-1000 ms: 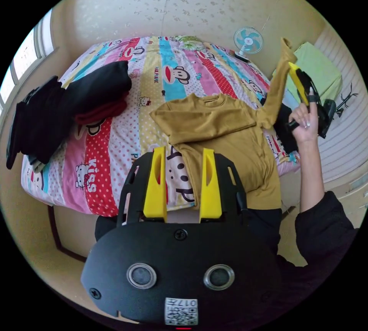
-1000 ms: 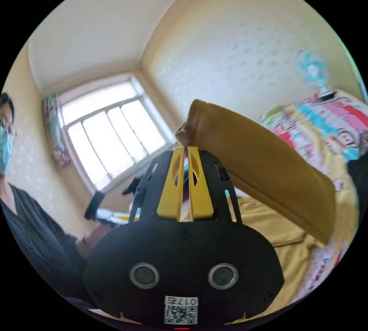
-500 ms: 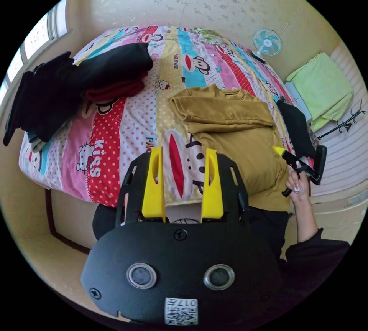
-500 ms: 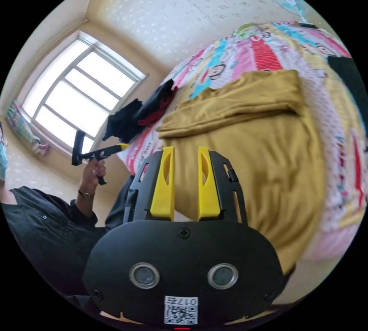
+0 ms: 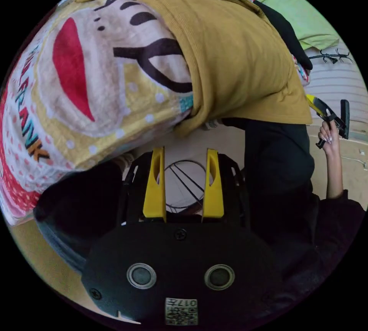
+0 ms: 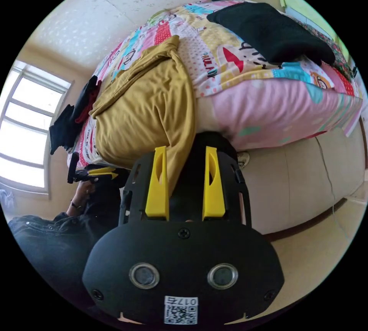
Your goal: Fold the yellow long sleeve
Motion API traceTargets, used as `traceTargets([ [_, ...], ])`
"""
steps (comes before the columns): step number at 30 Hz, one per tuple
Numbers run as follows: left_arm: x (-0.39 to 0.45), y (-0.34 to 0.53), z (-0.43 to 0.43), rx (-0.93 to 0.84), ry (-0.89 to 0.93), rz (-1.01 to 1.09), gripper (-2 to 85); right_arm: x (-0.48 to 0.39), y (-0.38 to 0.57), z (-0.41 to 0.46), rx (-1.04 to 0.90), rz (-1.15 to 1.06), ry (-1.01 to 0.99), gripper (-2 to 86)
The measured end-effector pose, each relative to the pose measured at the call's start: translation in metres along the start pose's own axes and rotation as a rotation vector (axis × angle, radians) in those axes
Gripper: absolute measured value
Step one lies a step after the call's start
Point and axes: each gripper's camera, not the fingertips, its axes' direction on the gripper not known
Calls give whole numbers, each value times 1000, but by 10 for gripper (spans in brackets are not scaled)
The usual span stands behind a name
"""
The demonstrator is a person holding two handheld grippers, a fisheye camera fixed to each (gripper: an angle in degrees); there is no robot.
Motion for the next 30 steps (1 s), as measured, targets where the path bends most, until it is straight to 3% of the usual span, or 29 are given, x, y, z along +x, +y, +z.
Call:
traceTargets([
  [7,-12,-47,46,-94,-78,38,122,-8,-2,9,-84,-9,-63,138],
  [12,-31,-45,44,20,-49,76,69,-3,9,5,-111,-44,-72,96],
  [15,-38,-39,37,-46,29,109,32,-3,10,10,-159,-80,-161,60],
  [18,-41,-15,6,-68,128,172,13,-4,20,-6,-122,-120,-179,40],
  [20,-45,10,-26,-52,225,200,15,0,36,-54,42,-200,-265,34],
  [23,-58,67,-96,73,364,223,17,17,55,-111,167,-254,-409,31],
  [30,-84,177,-198,275,447,72,18,35,100,-147,176,-299,-602,30],
])
